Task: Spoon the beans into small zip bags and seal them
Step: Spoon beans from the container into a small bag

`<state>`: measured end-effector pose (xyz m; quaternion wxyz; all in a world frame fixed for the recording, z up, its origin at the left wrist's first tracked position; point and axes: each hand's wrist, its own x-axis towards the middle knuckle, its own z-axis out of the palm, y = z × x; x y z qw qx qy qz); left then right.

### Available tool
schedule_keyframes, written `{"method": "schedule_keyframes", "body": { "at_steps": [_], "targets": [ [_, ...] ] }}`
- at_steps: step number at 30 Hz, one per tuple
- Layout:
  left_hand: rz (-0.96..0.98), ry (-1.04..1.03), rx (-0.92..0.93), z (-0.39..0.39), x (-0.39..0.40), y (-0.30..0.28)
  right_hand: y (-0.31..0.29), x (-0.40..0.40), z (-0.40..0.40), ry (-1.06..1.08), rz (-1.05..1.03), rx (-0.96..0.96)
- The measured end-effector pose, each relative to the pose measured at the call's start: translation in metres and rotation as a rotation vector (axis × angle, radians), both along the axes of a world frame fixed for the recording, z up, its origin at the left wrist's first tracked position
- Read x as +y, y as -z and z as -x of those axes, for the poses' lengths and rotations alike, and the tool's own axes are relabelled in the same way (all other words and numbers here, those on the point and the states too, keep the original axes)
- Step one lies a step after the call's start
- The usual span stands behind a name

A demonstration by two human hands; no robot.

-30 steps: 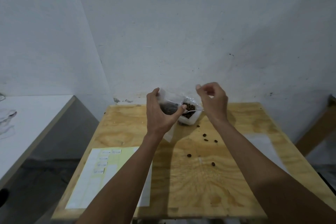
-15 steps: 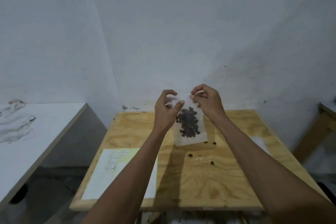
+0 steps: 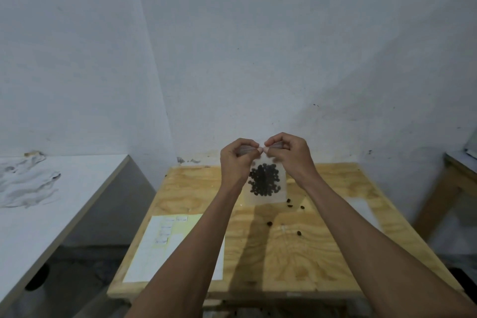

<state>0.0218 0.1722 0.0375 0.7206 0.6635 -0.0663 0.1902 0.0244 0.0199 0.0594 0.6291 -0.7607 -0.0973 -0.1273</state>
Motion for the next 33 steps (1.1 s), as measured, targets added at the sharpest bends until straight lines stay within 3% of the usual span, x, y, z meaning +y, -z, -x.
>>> {"method": "schedule_keyframes", "body": {
  "at_steps": [9, 23, 33],
  "targets": [
    [0.112, 0.014, 0.094, 0.001, 0.002, -0.001, -0.001, 0.001, -0.001, 0.024, -0.046, 0.038],
    [-0.131, 0.17, 0.11, -0.008, 0.019, 0.003, 0.007, -0.023, -0.006, -0.078, -0.077, 0.16],
    [-0.044, 0.225, 0.166, -0.007, 0.018, -0.003, 0.003, -0.022, -0.003, 0.026, -0.147, 0.167]
  ]
}}
